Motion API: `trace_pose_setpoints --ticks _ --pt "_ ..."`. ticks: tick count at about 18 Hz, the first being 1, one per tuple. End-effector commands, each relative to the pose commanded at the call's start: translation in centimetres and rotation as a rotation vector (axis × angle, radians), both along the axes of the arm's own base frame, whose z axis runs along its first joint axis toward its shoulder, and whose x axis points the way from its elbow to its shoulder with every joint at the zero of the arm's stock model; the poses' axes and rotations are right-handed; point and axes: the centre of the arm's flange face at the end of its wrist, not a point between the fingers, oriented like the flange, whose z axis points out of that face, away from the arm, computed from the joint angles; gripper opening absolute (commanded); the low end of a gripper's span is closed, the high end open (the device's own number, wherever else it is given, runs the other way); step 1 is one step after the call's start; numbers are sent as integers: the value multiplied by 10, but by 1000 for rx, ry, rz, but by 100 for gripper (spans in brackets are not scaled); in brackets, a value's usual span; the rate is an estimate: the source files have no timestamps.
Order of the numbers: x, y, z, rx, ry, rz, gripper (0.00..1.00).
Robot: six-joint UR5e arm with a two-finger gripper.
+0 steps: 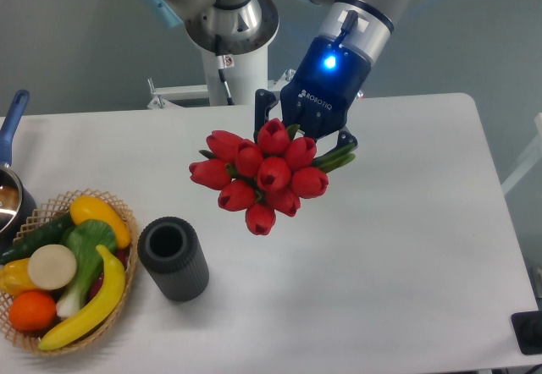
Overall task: Insert the flowers into the vase
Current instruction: 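Carry the red tulip bunch in the gripper over the black vase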
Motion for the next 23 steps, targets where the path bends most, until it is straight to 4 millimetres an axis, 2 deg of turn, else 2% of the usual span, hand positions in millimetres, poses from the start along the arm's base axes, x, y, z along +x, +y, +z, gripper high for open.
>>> trace_pose_setpoints --ticks 10,15,19,23 --pt "8 4 3 19 1 -25 33" --pt "15 19 2 105 -18 -101 34" --pt "33 37 0 158 -33 -180 34" --pt "40 52 -10 233 -30 -275 33"
